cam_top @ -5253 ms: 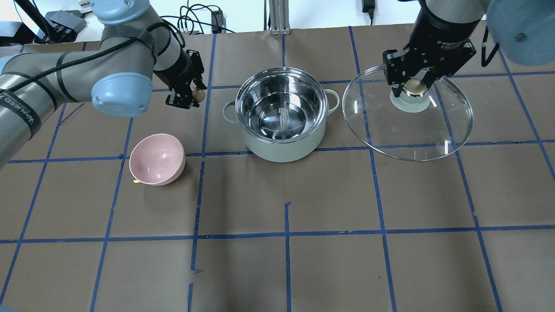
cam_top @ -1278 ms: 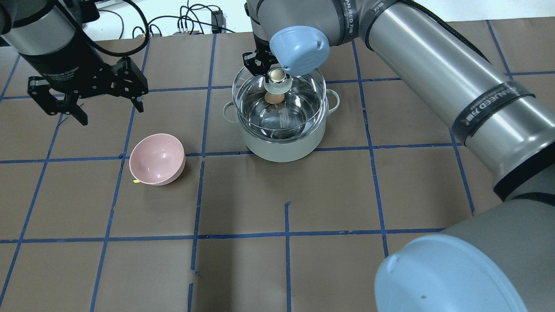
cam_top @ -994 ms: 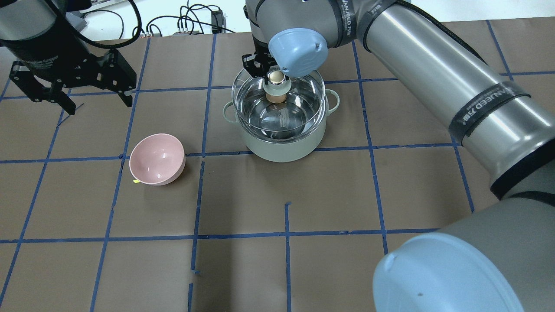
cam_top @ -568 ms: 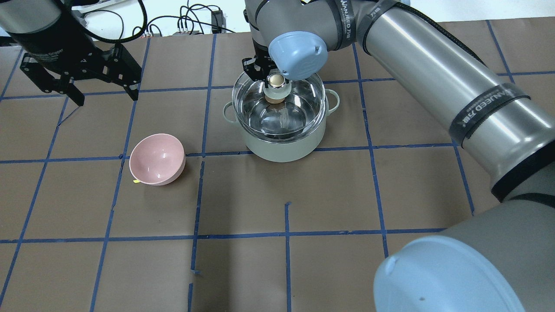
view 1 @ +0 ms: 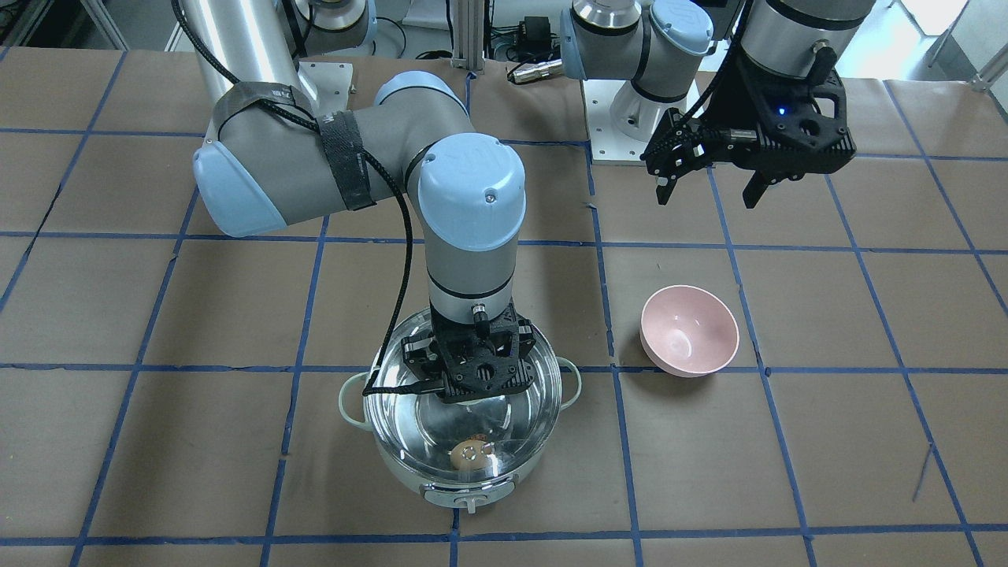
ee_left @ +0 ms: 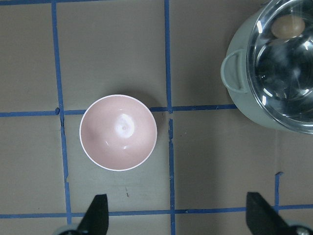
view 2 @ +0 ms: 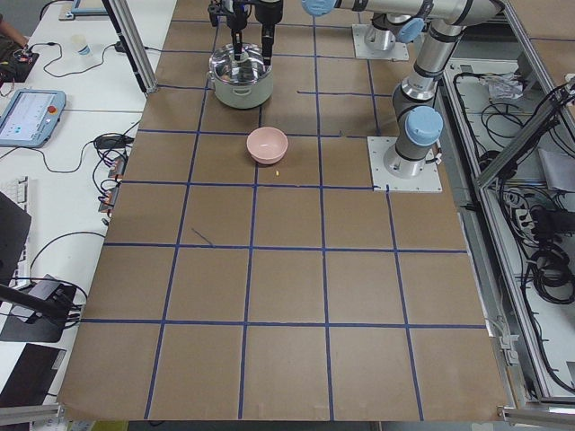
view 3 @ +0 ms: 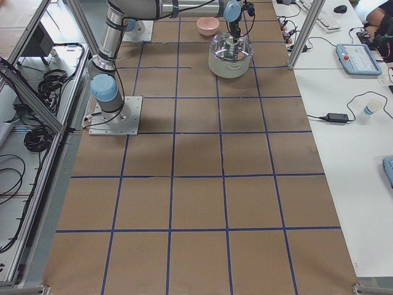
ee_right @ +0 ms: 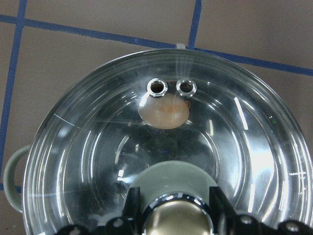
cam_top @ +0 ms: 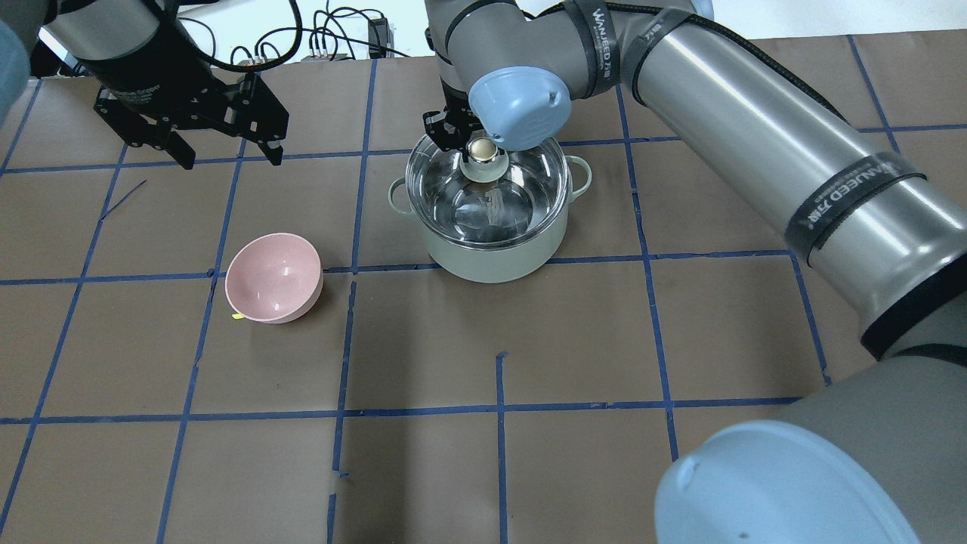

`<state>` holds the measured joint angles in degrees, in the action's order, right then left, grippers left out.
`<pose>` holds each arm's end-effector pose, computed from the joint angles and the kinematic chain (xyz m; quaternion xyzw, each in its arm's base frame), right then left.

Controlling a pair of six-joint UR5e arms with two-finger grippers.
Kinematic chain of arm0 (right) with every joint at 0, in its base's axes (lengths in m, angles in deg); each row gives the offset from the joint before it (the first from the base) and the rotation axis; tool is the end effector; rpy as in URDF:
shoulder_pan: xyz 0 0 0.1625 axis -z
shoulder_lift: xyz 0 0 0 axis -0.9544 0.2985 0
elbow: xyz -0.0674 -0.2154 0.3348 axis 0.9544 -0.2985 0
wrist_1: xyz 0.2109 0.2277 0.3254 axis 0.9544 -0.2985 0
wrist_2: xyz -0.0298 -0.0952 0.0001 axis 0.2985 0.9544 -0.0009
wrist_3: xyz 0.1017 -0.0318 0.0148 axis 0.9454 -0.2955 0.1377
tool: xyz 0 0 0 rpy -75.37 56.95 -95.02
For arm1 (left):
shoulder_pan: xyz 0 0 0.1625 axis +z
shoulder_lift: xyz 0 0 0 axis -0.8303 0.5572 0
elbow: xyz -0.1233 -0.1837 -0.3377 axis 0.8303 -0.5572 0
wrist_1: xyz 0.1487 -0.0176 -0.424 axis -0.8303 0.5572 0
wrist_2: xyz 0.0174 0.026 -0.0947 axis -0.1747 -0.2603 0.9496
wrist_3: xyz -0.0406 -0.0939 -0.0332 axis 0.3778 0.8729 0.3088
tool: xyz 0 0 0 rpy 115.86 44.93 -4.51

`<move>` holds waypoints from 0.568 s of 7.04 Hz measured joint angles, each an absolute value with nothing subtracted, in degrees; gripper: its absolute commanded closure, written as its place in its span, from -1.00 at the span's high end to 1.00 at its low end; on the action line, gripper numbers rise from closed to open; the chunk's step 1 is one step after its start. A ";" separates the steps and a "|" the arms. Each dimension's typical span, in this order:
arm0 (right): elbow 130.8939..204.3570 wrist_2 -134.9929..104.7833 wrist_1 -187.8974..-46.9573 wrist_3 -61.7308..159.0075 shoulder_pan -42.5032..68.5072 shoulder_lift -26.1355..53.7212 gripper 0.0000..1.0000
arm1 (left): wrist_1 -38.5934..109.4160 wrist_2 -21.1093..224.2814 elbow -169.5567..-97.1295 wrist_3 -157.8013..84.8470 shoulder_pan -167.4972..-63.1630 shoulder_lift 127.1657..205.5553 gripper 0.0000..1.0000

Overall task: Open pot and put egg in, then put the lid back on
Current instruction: 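Lower the glass lid onto the pot and release it with the right gripper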

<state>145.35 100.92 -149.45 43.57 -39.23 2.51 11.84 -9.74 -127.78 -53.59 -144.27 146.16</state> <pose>0.3948 -0.6414 0.3217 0.0892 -0.9940 0.0632 0.0084 -0.1164 -0.5318 0.5021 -0.0045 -0.9998 0.0218 0.0010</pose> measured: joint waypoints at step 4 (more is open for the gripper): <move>146.60 101.38 -149.57 42.70 -39.21 2.68 -0.96 | 14.95 -12.67 -128.44 -50.75 -143.97 144.54 1.00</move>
